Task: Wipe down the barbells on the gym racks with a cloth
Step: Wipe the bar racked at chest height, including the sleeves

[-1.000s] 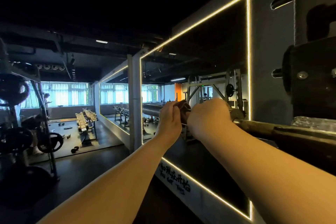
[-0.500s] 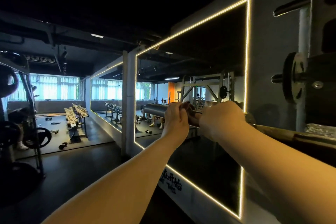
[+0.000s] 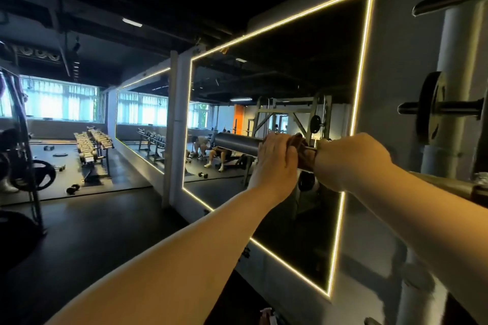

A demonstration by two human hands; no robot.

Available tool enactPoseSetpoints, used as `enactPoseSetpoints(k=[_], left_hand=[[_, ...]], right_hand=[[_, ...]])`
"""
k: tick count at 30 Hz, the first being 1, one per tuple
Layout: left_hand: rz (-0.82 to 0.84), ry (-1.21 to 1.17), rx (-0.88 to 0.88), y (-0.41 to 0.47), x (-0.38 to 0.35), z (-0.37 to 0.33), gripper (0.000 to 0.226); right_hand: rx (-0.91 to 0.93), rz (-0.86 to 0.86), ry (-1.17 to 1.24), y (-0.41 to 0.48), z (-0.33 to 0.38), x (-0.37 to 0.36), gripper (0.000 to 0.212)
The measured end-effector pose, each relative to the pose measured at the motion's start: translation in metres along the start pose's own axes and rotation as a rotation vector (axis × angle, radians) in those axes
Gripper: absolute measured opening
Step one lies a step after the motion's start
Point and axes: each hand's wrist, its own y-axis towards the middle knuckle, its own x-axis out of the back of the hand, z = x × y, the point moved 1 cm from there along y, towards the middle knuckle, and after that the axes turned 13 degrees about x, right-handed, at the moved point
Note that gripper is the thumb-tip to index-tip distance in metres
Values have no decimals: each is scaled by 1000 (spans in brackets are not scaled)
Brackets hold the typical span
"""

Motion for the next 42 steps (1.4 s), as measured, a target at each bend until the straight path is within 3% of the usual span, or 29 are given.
enactPoseSetpoints(k=[5, 10, 16, 20, 25, 29, 31, 33, 37, 42], left_hand=[[37, 68, -109, 7, 14, 25, 30], [24, 6, -15, 24, 15, 28, 25], [51, -36, -69, 12, 11, 29, 28], [7, 27, -57, 28, 15, 38, 42], [-70, -121, 43, 25, 3, 26, 19], [-8, -97, -147, 4, -4, 29, 37], [-5, -63, -187, 8, 0, 42, 42], [-32, -21, -146, 18, 7, 53, 41], [-39, -122, 11, 24, 9, 43, 40], [19, -135, -81, 5, 2, 36, 32]], right_hand=[[-11, -3, 36, 4, 2, -2, 25], [-62, -3, 59, 6, 3, -1, 28], [-51, 109, -38, 11, 16, 3, 23], [-116, 58, 161, 26, 20, -2, 27], [-106, 71, 111, 30, 21, -4, 17], [-160, 78, 162, 32, 20, -4, 32], [-129, 85, 151, 29, 21, -2, 29], [-105, 84, 137, 27, 22, -2, 19], [-116, 60, 149, 31, 22, -4, 19], [-78, 25, 64, 33, 23, -8, 28]])
